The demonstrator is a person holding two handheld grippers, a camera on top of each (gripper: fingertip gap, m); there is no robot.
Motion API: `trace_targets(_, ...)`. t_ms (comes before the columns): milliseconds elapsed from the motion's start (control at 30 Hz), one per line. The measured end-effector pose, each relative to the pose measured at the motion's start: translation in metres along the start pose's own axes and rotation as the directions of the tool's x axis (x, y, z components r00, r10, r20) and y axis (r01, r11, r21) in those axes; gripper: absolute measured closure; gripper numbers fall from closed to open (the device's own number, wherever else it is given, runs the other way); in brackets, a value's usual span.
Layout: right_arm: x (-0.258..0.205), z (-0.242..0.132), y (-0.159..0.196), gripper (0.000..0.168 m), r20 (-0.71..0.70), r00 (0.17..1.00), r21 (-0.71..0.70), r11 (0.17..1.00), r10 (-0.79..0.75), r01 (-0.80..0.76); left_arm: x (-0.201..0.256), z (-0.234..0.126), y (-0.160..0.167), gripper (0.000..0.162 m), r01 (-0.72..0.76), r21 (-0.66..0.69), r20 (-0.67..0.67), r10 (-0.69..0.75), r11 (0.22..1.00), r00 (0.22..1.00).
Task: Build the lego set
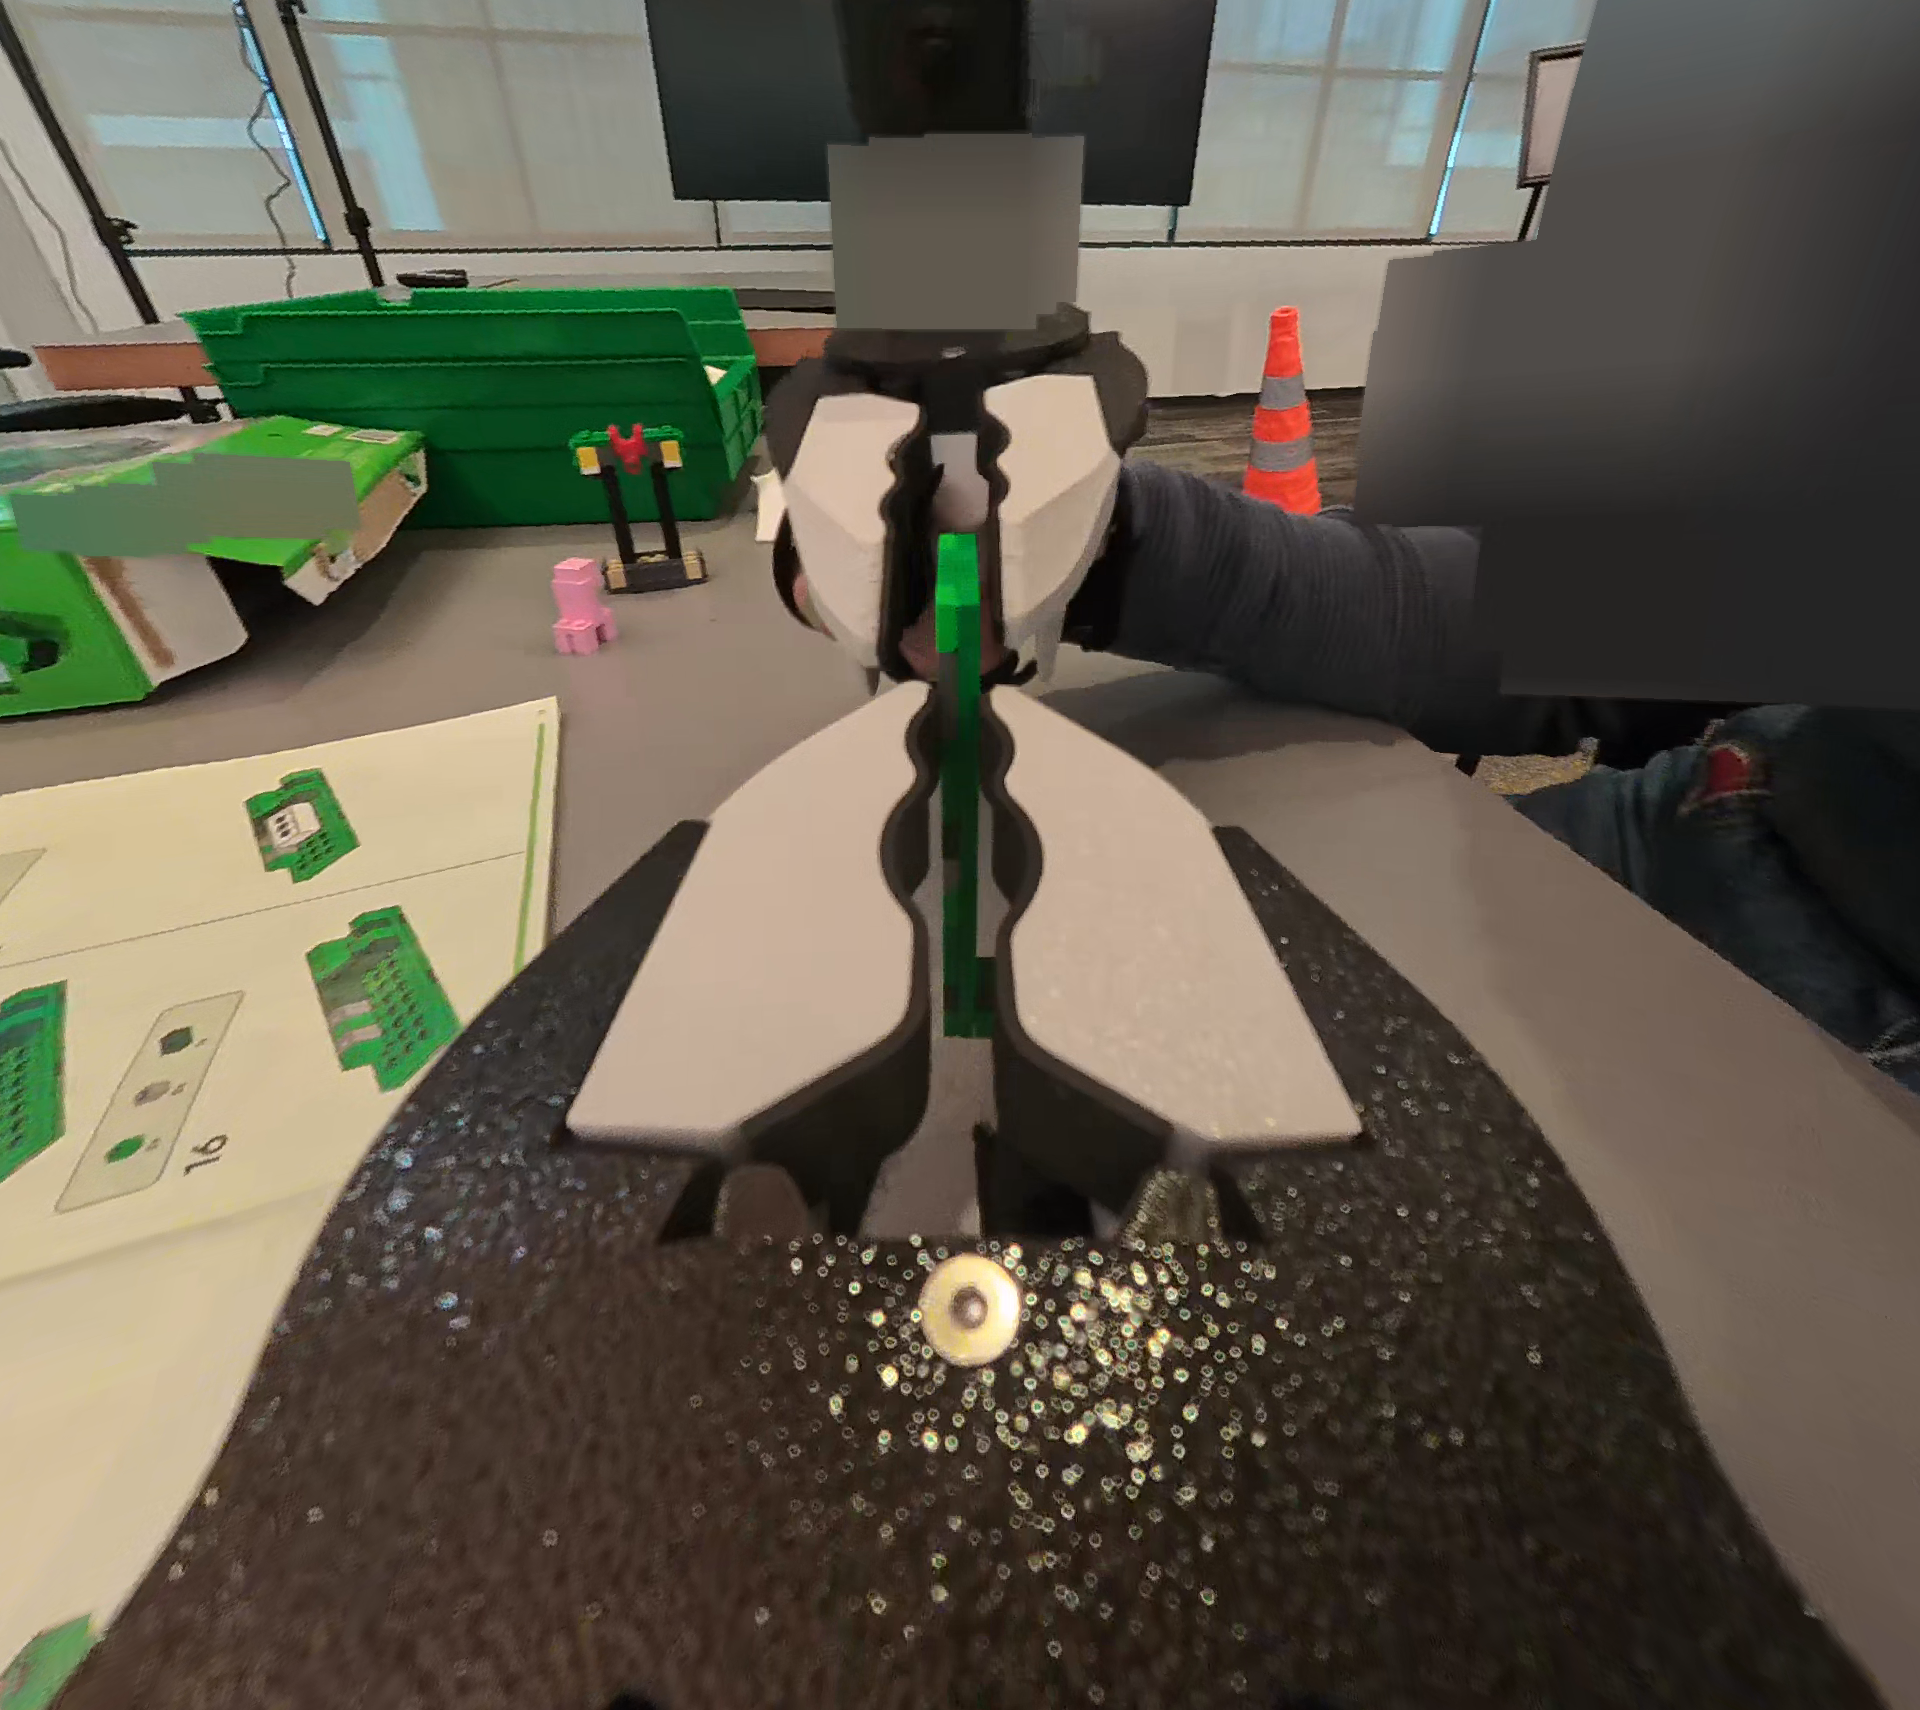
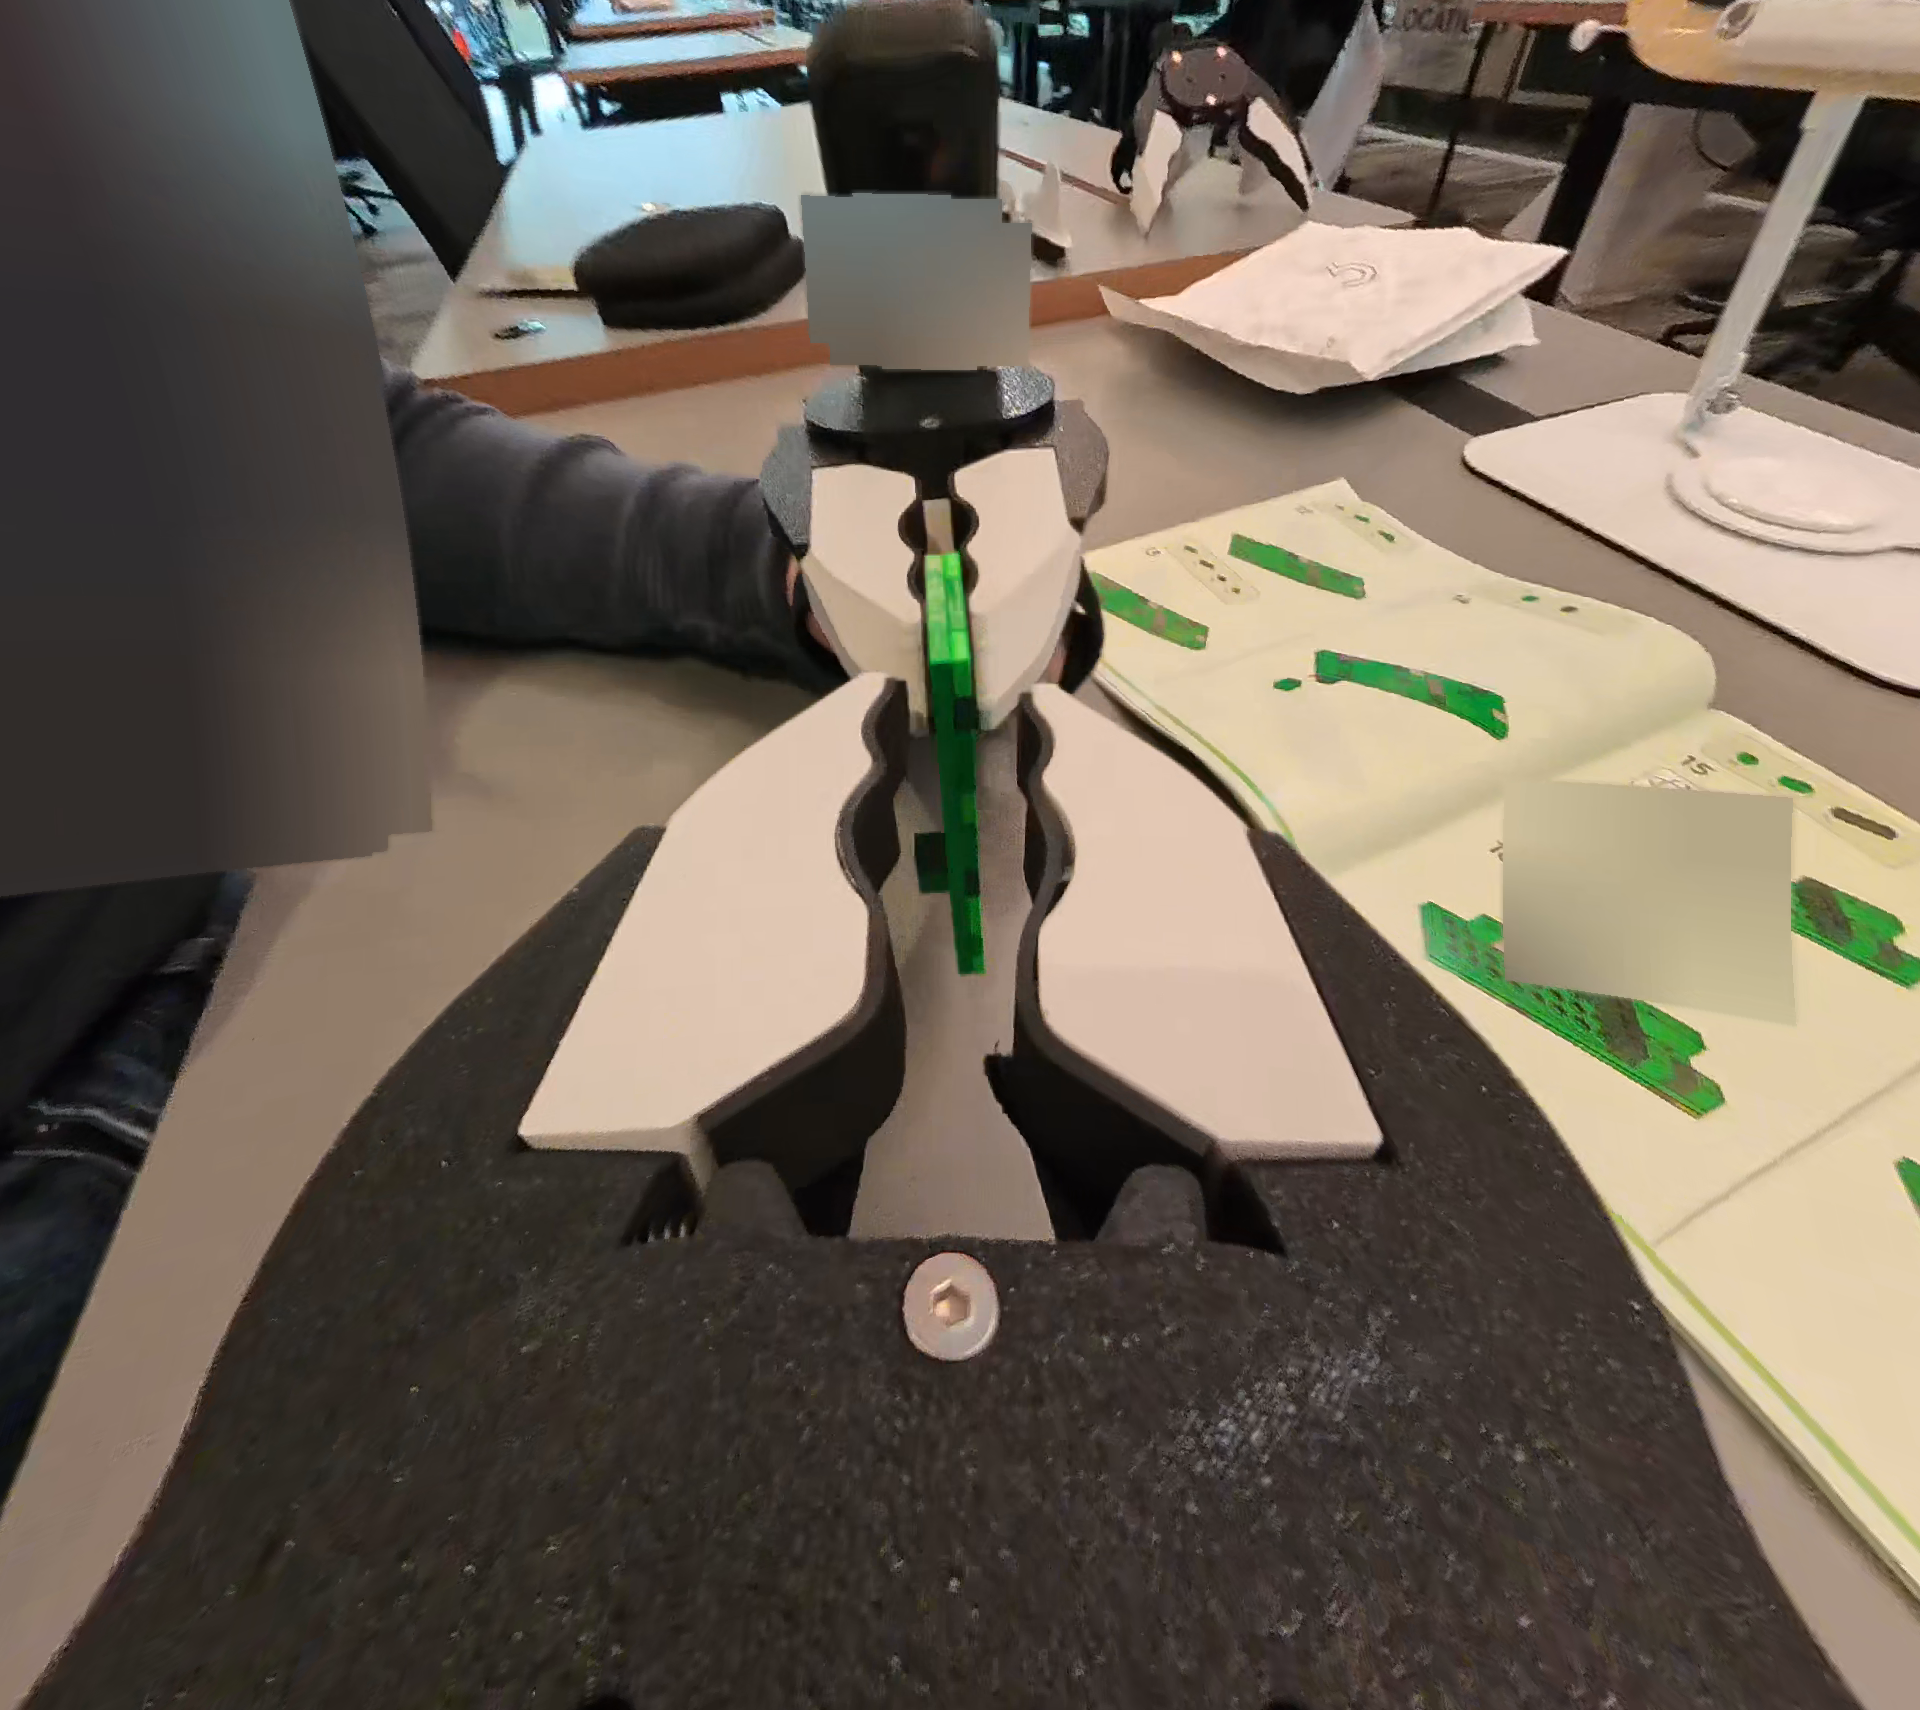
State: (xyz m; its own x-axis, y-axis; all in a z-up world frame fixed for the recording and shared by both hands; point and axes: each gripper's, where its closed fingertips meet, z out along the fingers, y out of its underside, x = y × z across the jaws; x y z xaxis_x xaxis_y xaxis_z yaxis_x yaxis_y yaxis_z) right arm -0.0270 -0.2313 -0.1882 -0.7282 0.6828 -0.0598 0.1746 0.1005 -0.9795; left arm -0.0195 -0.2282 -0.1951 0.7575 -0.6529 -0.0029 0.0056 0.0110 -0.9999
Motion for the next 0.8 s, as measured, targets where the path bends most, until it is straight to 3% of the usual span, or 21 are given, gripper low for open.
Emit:
trace_targets(133, -0.006, -0.001, 0.001, 0.162, 0.054, 0.998, 0.003, 1.0, 0.02, -0.02, 0.002, 0.006, -0.003, 0.154, 0.019, 0.022, -0.005, -0.019, 1.0, 1.0)
trace_targets(233, 0.007, -0.012, -0.001, 0.162, -0.041, 0.999, 0.019, 1.0, -0.002, 0.003, -0.013, 0.007, -0.008, 0.119, 0.036, 0.042, 0.123, -0.04, 0.998, 0.992)
trace_targets(400, 0.053, -0.062, -0.006, 0.162, -0.335, 0.942, 0.061, 0.997, -0.017, 0.039, -0.045, 0.004, 0.013, 0.123, 0.102, -0.123, 0.439, -0.038, 0.987, 0.898)
trace_targets(500, 0.076, -0.087, 0.002, 0.162, -0.466, 0.884, 0.023, 0.998, -0.036, 0.053, -0.045, 0.018, 0.037, 0.124, 0.177, -0.259, 0.521, -0.016, 0.95, 0.853)
trace_targets(633, 0.094, -0.105, 0.012, 0.162, -0.54, 0.841, 0.014, 0.999, -0.025, 0.038, -0.048, 0.031, 0.066, 0.12, 0.273, -0.399, 0.619, 0.037, 0.875, 0.784)
trace_targets(800, 0.103, -0.119, 0.015, 0.162, -0.597, 0.802, 0.078, 0.996, 0.009, 0.048, -0.055, 0.039, 0.075, 0.123, 0.34, -0.424, 0.687, 0.054, 0.84, 0.724)
